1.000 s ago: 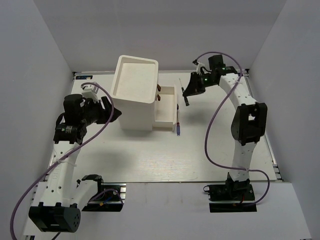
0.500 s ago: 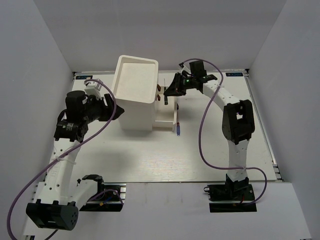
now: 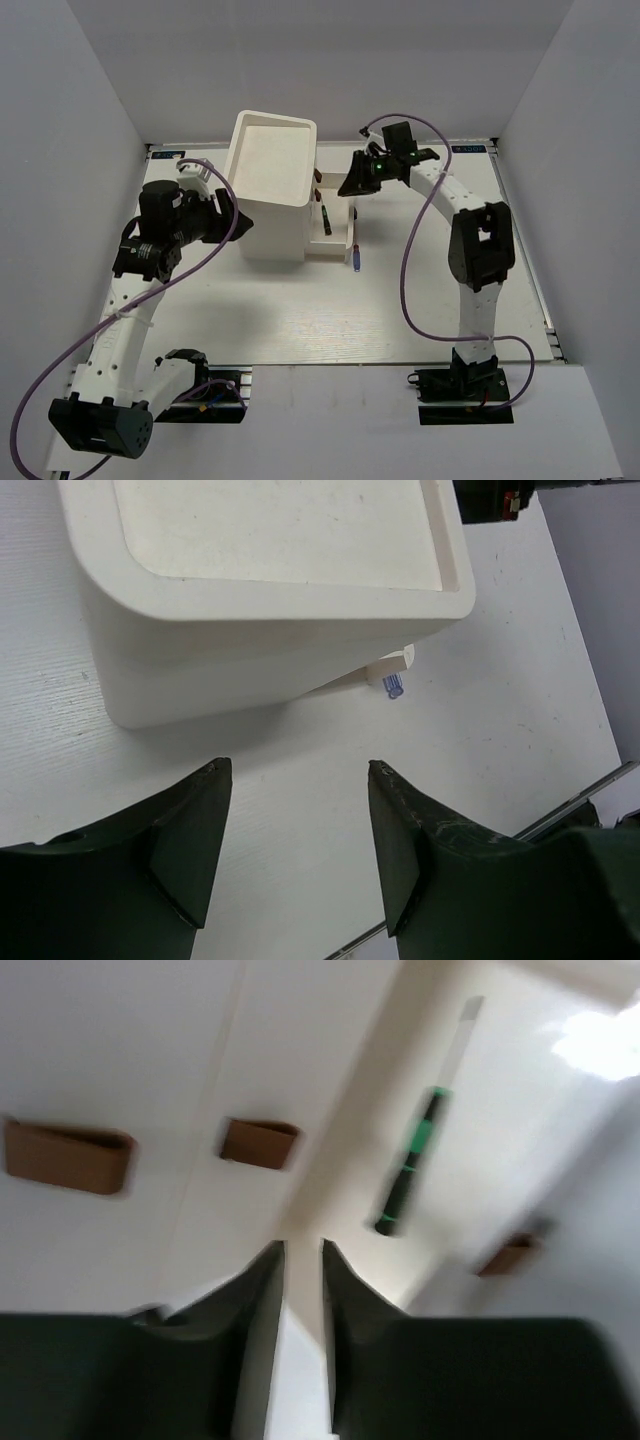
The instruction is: Sort the tools into containers
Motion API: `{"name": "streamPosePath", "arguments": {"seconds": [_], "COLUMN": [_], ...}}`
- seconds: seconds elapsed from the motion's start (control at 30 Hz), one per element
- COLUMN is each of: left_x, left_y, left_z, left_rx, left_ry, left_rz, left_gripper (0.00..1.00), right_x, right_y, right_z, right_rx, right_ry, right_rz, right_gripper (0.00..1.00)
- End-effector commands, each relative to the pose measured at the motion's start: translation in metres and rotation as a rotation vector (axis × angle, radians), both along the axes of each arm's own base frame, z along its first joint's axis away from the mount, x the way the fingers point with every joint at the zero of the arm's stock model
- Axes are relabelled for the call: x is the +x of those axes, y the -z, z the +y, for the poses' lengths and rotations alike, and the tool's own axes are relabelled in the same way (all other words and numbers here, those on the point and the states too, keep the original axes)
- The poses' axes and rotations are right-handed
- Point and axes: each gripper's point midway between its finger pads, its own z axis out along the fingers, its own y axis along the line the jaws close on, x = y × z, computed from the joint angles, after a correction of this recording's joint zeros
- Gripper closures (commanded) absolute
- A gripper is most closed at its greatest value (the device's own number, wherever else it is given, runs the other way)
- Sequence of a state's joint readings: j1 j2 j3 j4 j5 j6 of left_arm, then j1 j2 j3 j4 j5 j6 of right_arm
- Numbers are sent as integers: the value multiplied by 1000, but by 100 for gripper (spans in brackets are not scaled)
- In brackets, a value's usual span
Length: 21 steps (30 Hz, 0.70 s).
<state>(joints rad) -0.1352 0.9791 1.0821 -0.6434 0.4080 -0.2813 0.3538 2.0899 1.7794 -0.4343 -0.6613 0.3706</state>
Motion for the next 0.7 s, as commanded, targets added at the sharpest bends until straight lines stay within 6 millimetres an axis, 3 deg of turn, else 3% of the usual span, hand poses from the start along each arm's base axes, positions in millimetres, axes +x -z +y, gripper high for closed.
{"name": "streamPosePath", "arguments": {"seconds": [0.0, 0.07, 0.1, 0.23, 0.4, 0.47, 0.67], "left_x": [-1, -1, 0, 1, 1, 3, -1], "left_y": [-20, -10, -12, -6, -4, -4, 0], "left_z": [0, 0, -1, -4, -10, -8, -9], "left_rx": [-4, -2, -11, -18, -18, -12, -6], "left_ry": [-10, -10, -14, -9, 11, 2, 3], "left_rz": [-61, -43, -47, -41, -39, -31, -22], "left_gripper": [33, 33, 33, 33, 33, 33, 33], "right_x": [2, -13, -19, -70, -83, -84, -81], "right_y": [-44, -14, -13, 43, 69, 84, 93], "right_z": [-54, -81, -89, -108, -92, -90, -67], "right_rx": [-258, -376, -395, -486, -480, -503, -479], "right_ry": [78, 127, 132, 111, 90, 96, 82], "right_rz": [-332, -327, -326, -94, -39, 16, 25], "right_gripper": [82, 89, 91, 87, 66, 65, 62]}}
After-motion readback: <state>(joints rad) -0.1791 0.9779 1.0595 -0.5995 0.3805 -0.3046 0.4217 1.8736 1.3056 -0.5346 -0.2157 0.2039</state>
